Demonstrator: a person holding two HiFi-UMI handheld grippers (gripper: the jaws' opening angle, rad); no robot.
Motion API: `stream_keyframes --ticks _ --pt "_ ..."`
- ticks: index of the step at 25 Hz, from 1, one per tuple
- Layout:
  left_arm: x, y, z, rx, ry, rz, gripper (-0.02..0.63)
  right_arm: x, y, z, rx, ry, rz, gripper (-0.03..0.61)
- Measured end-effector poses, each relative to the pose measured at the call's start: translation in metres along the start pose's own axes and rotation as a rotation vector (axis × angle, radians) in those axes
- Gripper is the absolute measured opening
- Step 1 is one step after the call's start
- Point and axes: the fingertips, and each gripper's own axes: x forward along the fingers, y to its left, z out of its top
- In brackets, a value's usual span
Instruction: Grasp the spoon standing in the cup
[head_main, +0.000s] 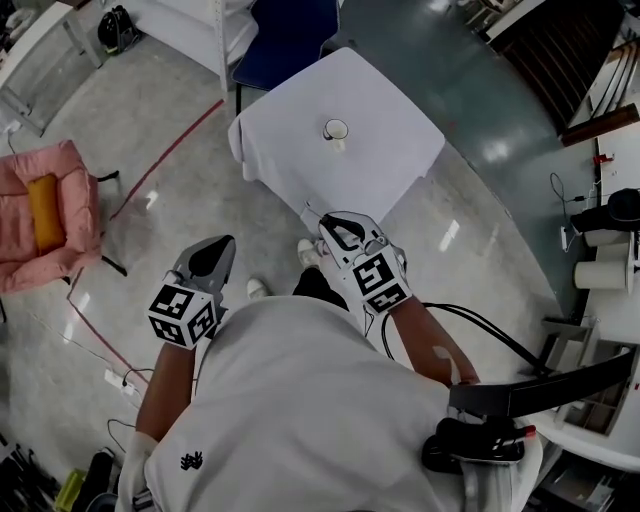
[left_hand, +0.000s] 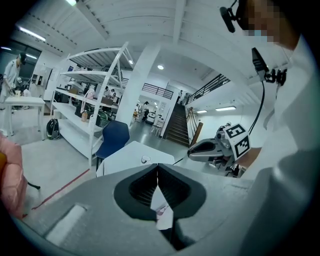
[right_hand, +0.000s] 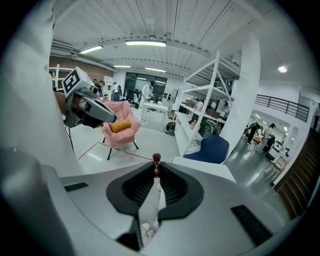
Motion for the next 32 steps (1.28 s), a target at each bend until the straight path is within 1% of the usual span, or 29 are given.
stream_keyframes --ticks 4,7,15,20,28,32 --pt "-0.005 0.000 -0.007 -0.004 0.007 -0.017 0.012 0.001 0.009 0.000 -0.006 0.004 -0.010 0.044" --pt "-0.008 0.004 -0.007 -0.008 0.002 -0.004 0.012 0.005 0.012 0.005 -0.011 -0.004 0.004 0.044" --pt "-0.008 -0.005 -0.013 -0.035 0.012 0.018 0.012 0.004 0.017 0.000 -0.019 -0.006 0.041 0.044" --pt "-0.003 -0.005 -0.011 -0.036 0.021 0.021 0.012 0.007 0.014 -0.001 -0.010 -0.013 0.051 0.044" --pt "0.027 -0.007 -0.004 -0.025 0.036 0.006 0.012 0.013 -0.006 -0.012 -0.002 -0.009 0.056 0.044" --pt "0.048 -0.008 0.002 -0.020 0.048 0.000 0.012 0.014 -0.024 -0.019 0.009 -0.009 0.055 0.044"
